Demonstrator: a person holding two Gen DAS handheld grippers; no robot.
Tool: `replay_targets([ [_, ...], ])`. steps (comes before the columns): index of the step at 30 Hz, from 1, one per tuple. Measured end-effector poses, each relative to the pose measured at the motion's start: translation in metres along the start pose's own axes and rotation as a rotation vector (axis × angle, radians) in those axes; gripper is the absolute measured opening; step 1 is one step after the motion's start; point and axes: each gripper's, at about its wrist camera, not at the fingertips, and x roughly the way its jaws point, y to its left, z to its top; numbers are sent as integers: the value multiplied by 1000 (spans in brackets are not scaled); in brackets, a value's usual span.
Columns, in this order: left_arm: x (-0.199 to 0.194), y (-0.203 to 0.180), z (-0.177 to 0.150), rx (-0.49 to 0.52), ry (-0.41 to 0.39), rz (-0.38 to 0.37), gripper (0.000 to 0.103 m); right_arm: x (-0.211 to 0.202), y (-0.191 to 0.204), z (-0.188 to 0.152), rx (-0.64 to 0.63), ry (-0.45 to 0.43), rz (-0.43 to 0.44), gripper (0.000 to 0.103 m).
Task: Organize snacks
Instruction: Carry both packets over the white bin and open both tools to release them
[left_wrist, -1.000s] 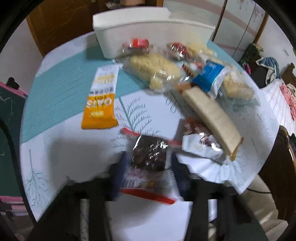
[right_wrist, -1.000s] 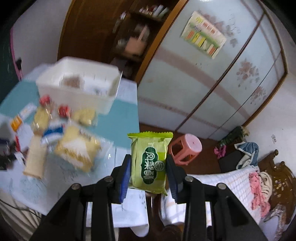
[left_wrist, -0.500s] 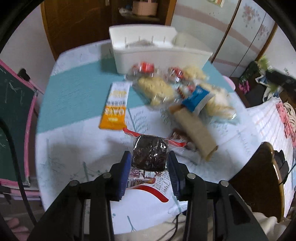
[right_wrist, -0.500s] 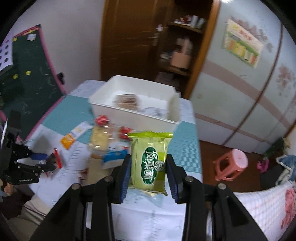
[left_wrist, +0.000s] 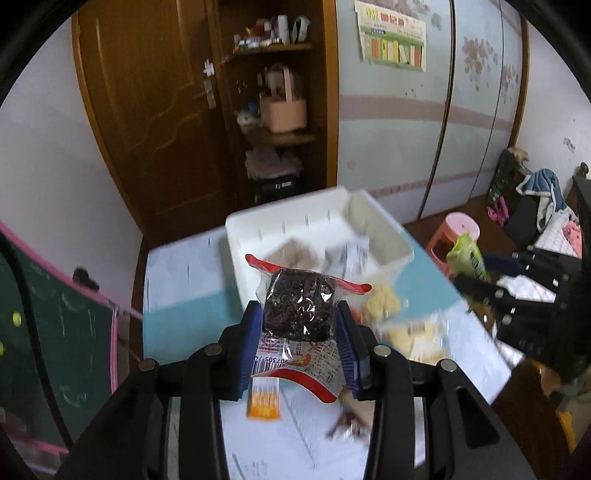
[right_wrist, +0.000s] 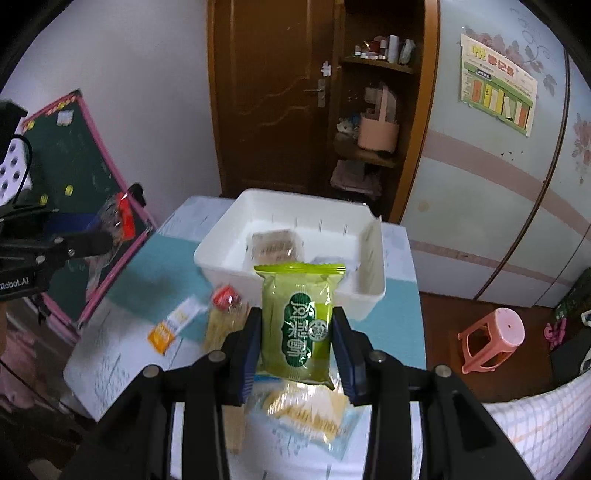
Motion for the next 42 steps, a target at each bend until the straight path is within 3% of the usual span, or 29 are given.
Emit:
replay_targets([
  [9,54,9,89,-18,-37,40,38,28,-32,77,49,-49,4,37],
  [15,108,18,120,-76,-24,41,38,65,-50,111,108,-56,22,37],
  [25,204,19,125,-103,46,60,38,146,-65,117,183,27,47,37],
  [36,261,17,112,-118,108,90,40,198,-86,116,234,77,16,37],
  [39,283,15,109,-118,141,94,60,213,-90,117,245,97,13,39],
  [41,294,14,107,-124,160,99,95,223,-93,115,264,110,7,50],
  [42,299,14,106,-126,163,101,99,225,-94,115,274,113,4,51],
])
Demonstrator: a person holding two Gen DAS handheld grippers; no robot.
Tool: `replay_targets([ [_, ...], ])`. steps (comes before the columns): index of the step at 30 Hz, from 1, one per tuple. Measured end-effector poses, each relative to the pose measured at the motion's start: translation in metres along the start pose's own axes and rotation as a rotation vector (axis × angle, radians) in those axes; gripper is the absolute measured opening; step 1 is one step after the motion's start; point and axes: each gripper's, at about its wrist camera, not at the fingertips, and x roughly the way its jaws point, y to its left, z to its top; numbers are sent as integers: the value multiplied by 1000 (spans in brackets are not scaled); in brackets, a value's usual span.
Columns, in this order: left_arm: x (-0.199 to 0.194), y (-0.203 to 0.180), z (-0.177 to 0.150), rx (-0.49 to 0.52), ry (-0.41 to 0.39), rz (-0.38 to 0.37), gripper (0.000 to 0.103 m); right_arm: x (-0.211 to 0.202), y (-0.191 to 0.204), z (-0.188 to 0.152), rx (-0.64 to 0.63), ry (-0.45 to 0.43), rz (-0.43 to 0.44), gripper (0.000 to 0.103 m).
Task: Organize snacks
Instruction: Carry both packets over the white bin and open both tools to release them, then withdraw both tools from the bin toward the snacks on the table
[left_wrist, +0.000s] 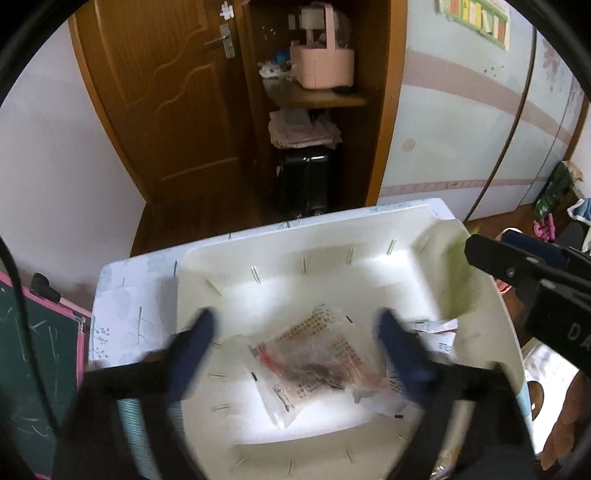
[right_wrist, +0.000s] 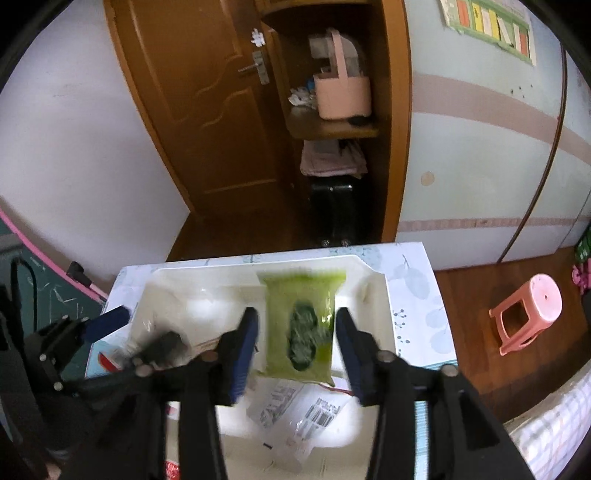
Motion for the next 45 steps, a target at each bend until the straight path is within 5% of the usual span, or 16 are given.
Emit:
replay_targets([
  [15,12,-7,-15,39,70,-10,100,14,-3,-16,24,58,26,52],
  [32,-90,4,-44,43,-5,-11,100,-70,27,-44,3,15,29,52],
  [45,-176,12,-123,39,-71,-34,100,-153,49,-111,3,-63,57,58],
])
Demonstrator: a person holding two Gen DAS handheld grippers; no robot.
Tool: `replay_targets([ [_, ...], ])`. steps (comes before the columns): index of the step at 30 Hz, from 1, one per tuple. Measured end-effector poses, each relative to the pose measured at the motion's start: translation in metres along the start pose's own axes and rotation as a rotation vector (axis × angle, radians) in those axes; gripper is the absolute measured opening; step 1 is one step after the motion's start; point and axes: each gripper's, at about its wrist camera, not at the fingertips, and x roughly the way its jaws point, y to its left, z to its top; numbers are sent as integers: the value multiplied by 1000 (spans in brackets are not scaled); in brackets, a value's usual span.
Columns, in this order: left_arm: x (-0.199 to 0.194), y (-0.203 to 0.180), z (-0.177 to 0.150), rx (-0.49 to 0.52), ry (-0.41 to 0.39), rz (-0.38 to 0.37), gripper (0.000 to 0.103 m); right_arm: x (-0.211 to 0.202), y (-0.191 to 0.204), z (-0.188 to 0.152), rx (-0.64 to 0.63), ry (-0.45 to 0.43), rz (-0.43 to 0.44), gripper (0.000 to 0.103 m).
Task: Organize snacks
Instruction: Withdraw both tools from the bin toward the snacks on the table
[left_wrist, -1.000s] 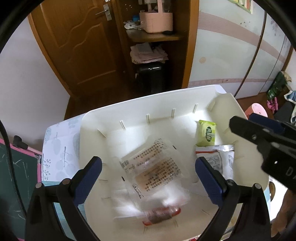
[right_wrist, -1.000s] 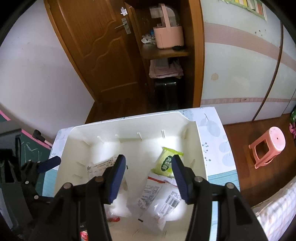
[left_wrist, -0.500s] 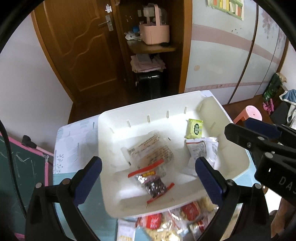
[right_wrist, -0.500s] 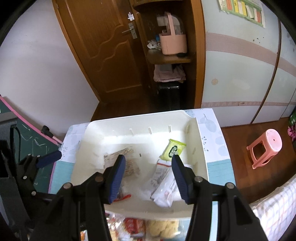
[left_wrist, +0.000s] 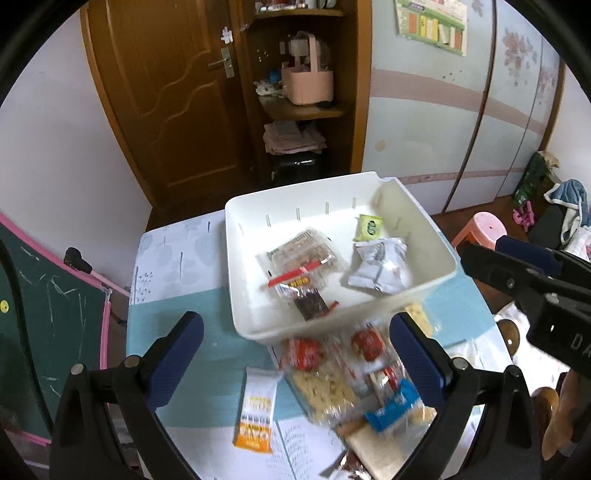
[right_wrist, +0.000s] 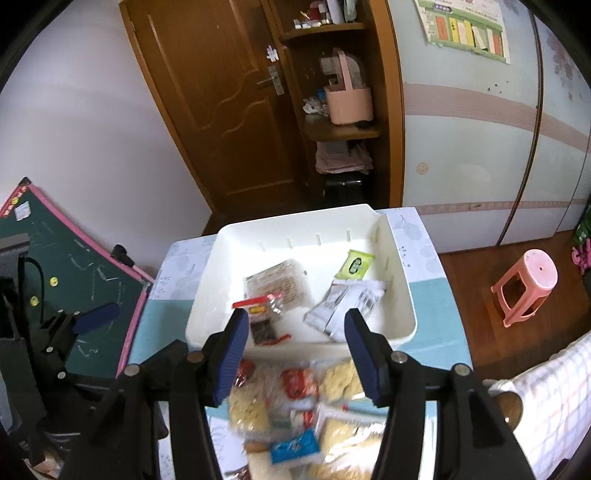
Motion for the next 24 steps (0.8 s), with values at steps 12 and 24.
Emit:
replay_targets([
  [12,-33,-15,-86,-8,-69,2,100,-42,19,-89,-45,-35,1,71],
  [24,39,2,-191,-116,172,43,100,23,24,-183,-174,194,-60,71],
])
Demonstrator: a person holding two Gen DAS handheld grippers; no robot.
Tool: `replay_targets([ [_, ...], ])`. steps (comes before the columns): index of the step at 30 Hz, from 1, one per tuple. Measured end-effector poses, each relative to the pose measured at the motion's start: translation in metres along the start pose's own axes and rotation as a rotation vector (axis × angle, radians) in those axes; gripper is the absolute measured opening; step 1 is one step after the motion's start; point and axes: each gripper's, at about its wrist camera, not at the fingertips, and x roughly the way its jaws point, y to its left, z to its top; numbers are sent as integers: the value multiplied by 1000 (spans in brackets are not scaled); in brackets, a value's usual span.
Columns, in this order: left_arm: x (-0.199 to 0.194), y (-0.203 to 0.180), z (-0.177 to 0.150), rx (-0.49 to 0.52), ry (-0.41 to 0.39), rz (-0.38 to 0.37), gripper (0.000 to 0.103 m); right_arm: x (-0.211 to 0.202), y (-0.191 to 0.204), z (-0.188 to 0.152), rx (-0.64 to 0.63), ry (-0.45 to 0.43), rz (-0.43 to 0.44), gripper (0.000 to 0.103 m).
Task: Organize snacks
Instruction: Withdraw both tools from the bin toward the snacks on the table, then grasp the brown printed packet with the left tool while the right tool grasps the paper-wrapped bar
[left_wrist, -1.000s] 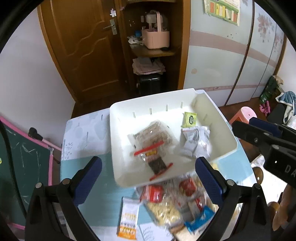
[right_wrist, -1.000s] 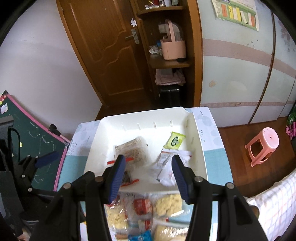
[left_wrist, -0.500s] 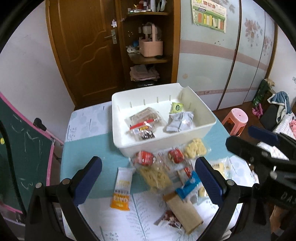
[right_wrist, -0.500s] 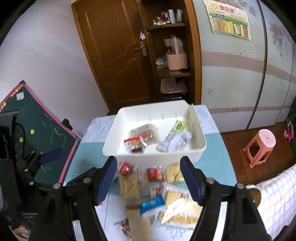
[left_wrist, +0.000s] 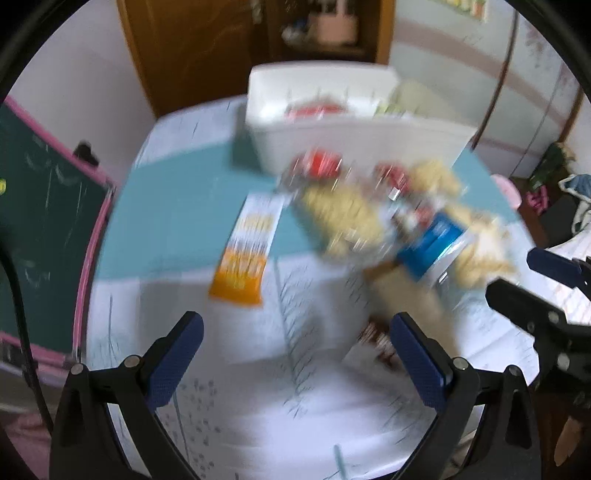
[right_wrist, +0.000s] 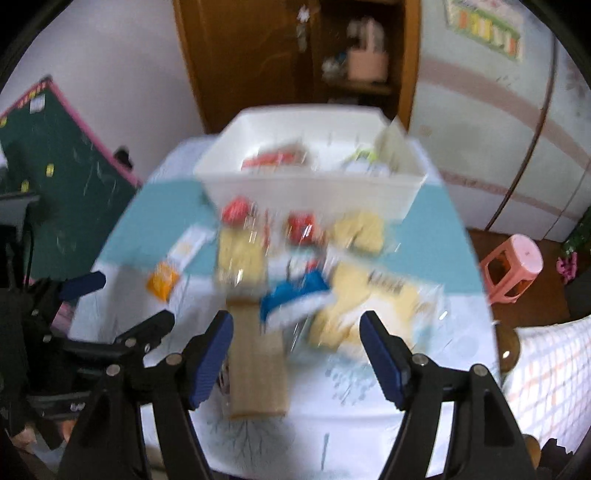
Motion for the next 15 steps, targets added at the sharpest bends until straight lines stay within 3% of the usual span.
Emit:
replay_targets([
  [4,20,14,-17,-39,66,22,100,34,6,-21,-28,110,25,71],
  [10,37,30,-29,-108,128,8,100,74,1,-39,63,243,141,73],
  [15,40,27,-30,-97,137,7,100,79,9,-40,22,192,120,70],
])
